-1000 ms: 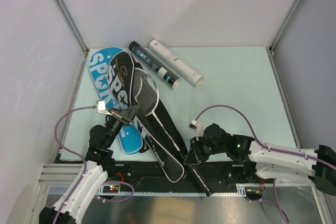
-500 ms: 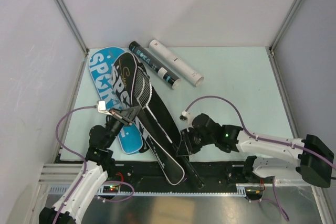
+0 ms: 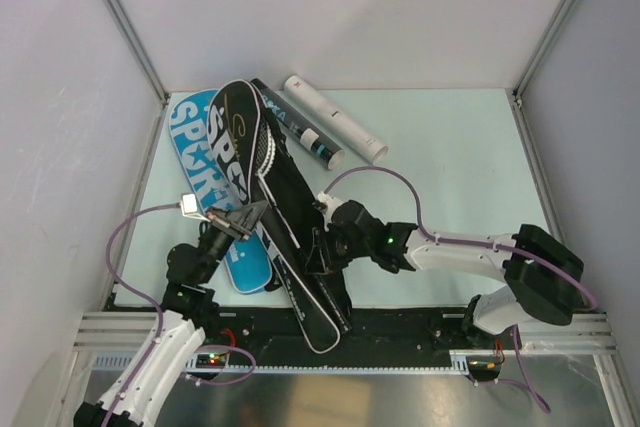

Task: Pack up the badminton gear
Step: Place the racket in the racket bag.

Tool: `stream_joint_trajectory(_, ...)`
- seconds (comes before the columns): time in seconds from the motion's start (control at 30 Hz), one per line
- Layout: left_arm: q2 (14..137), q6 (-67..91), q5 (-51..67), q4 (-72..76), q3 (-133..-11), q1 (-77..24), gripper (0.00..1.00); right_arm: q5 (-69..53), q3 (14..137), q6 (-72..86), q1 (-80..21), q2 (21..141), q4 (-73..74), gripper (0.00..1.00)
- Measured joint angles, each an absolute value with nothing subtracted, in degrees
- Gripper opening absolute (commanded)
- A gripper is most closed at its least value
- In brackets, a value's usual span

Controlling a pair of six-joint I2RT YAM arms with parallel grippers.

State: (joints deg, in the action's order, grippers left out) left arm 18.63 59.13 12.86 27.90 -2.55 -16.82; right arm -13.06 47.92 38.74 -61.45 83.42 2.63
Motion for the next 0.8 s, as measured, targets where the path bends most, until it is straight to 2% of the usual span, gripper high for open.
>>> stream_joint_trajectory(0.23,17.9,60.8,10.1,27.6,-2.5,-16.8,0.00,-6.4,48.4,40.0,-64.6,87.3,-1.9,0.00)
stream_joint_trajectory(0.4,17.9,61.1,7.6,26.4,-2.3,-16.8,0.00,-3.2,48.6,43.5,-66.3,91.1,-5.8,0.07)
stream_joint_trajectory(0.47,17.9,61.1,6.6,26.2,-1.8,-16.8,0.00,-2.0,48.7,44.6,-67.1,92.1,-7.1,0.15)
stream_joint_trajectory(0.7,18.6,61.0,6.8,26.1,-1.6,-16.9,0.00,1.1,48.8,46.5,-68.3,91.9,-6.5,0.52)
stream_joint_trajectory(0.8,19.1,60.9,9.4,26.2,-1.6,-17.8,0.00,4.3,48.8,45.3,-67.0,88.7,-3.3,0.60)
